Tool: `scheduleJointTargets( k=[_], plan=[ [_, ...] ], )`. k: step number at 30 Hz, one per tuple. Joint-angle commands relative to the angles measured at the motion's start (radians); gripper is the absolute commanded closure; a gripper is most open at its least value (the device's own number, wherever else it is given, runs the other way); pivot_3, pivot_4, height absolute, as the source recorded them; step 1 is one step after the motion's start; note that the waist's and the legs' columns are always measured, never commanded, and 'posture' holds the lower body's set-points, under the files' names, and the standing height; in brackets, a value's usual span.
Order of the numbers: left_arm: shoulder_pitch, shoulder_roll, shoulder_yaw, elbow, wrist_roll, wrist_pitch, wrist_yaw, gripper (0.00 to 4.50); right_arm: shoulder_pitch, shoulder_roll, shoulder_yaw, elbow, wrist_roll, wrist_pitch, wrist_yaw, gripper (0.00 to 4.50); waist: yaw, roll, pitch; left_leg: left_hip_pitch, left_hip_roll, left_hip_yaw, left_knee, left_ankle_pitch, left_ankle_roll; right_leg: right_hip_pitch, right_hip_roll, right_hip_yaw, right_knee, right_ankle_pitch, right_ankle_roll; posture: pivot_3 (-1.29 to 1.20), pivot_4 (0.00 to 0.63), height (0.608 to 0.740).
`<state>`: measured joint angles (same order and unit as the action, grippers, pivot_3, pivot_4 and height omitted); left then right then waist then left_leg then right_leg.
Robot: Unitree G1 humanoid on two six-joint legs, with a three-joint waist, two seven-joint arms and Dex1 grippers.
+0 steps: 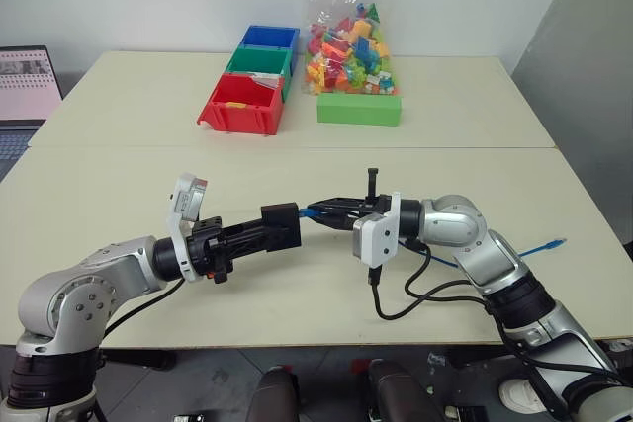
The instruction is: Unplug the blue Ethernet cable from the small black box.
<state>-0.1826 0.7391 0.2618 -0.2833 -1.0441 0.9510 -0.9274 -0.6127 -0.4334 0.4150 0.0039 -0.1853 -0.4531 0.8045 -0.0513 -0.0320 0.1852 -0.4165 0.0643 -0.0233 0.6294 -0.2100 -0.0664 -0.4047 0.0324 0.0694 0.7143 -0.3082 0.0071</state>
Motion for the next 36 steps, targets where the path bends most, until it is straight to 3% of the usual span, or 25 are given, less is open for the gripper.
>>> scheduleJointTargets(
  k=[1, 4, 7, 11, 14, 18, 26, 36],
  plan=[
    [-0.009, 0.009, 0.001, -0.021, 0.029, -0.042, -0.012, 3.72, -0.023, -0.009, -0.014, -0.035, -0.004, -0.026, 0.001, 3.29, 0.0, 0.0, 0.0, 0.0, 0.0, 0.0, 0.0, 0.0, 0.0, 0.0, 0.0, 0.0, 0.0, 0.0, 0.0, 0.0, 0.15, 0.74],
    [-0.004, 0.016, -0.022, -0.027, 0.065, -0.077, -0.054, 3.72, -0.003, -0.033, -0.013, -0.09, 0.056, 0.062, 0.067, 2.58, 0.001, 0.0, 0.0, 0.0, 0.0, 0.0, 0.0, 0.0, 0.0, 0.0, 0.0, 0.0, 0.0, 0.0, 0.0, 0.0, 0.15, 0.74],
    [0.002, 0.02, -0.041, -0.017, 0.092, -0.119, -0.116, 3.72, 0.046, -0.08, -0.018, -0.225, 0.185, 0.283, 0.168, 1.83, 0.006, 0.0, 0.0, 0.0, 0.0, 0.0, 0.0, 0.0, 0.0, 0.0, 0.0, 0.0, 0.0, 0.0, -0.001, 0.0, 0.15, 0.74],
    [-0.005, 0.023, -0.066, 0.007, 0.124, -0.163, -0.195, 3.72, 0.073, -0.094, -0.083, -0.42, 0.484, 0.739, 0.183, 1.8, 0.01, 0.0, 0.0, 0.0, 0.0, 0.0, 0.0, 0.0, 0.0, 0.0, 0.0, 0.0, 0.0, 0.0, -0.001, 0.0, 0.15, 0.74],
    [-0.031, 0.023, -0.085, 0.028, 0.128, -0.175, -0.244, 3.72, 0.041, -0.071, -0.168, -0.459, 0.732, 1.055, 0.132, 1.8, 0.01, 0.0, 0.0, 0.0, 0.0, -0.001, 0.0, 0.0, 0.0, 0.0, 0.0, 0.0, 0.001, 0.0, 0.0, 0.0, 0.15, 0.74],
    [-0.064, 0.024, -0.105, 0.042, 0.132, -0.175, -0.285, 3.72, 0.024, -0.019, -0.257, -0.444, 0.913, 1.28, 0.041, 1.8, 0.01, 0.0, 0.0, 0.0, 0.0, 0.0, 0.0, 0.0, 0.0, 0.0, 0.0, -0.001, 0.0, -0.001, 0.001, 0.0, 0.15, 0.74],
    [-0.08, 0.016, -0.113, 0.029, 0.133, -0.171, -0.305, 3.72, 0.066, 0.056, -0.329, -0.446, 1.08, 1.448, -0.08, 1.8, 0.008, 0.0, 0.0, -0.001, 0.0, 0.0, 0.0, 0.0, 0.0, -0.001, 0.0, 0.0, -0.001, -0.002, 0.002, 0.0, 0.15, 0.74],
    [-0.091, 0.014, -0.112, 0.012, 0.122, -0.159, -0.294, 3.72, 0.086, 0.039, -0.304, -0.41, 1.08, 1.458, -0.066, 1.8, 0.0, 0.0, 0.0, -0.001, 0.0, 0.0, 0.0, 0.0, 0.0, -0.001, 0.0, 0.0, -0.001, -0.002, 0.004, 0.0, 0.15, 0.74]
  ],
)
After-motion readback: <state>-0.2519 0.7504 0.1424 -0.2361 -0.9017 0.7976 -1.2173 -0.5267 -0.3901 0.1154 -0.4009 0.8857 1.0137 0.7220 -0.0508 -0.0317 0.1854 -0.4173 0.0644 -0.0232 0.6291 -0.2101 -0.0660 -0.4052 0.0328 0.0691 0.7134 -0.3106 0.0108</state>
